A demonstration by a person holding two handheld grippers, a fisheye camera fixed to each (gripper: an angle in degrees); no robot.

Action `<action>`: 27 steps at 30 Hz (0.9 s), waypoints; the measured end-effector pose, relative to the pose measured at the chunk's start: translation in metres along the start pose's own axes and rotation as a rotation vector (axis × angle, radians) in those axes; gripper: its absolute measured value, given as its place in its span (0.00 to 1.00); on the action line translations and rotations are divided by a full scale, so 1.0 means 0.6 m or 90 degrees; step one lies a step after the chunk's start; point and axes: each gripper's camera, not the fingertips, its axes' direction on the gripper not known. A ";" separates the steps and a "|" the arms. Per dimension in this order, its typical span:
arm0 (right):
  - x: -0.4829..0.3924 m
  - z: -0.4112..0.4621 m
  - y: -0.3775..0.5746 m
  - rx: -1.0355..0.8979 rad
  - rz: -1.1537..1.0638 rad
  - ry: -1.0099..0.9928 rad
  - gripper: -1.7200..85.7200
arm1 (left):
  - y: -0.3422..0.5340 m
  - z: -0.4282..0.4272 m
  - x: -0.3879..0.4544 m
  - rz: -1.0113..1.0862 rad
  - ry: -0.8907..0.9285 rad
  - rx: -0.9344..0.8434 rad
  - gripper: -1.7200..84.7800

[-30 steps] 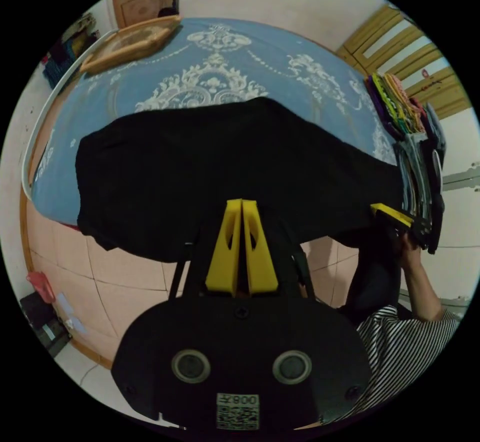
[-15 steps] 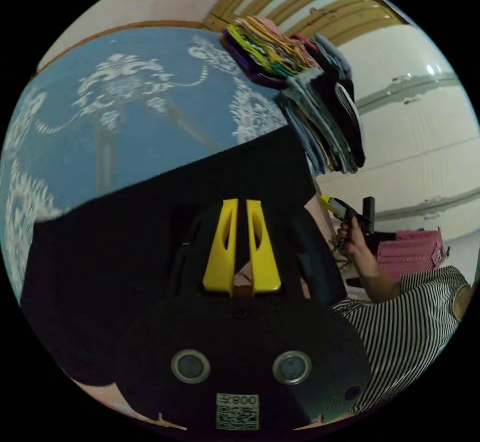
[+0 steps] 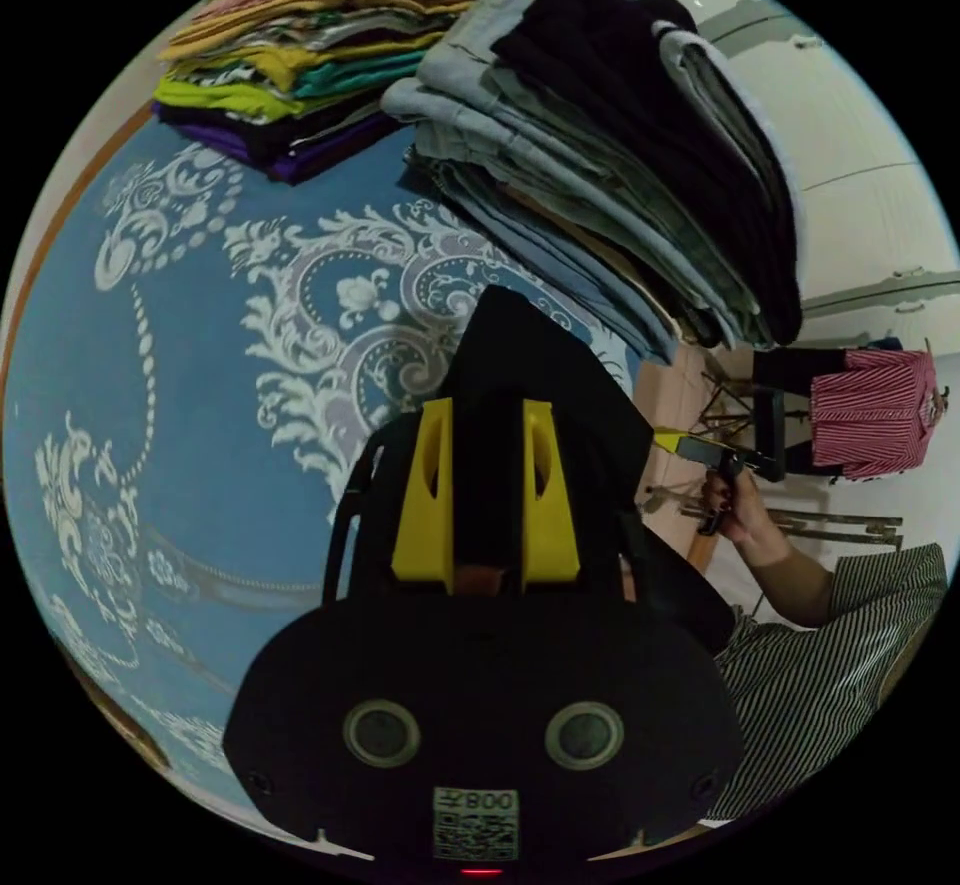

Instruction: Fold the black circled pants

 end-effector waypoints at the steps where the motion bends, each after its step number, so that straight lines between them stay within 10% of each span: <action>1: 0.008 -0.008 -0.010 -0.010 -0.004 -0.002 0.11 | -0.017 0.009 0.002 0.005 -0.006 -0.006 0.14; 27: 0.021 -0.054 -0.045 -0.029 -0.036 -0.045 0.04 | -0.223 0.087 0.059 0.101 -0.053 -0.061 0.04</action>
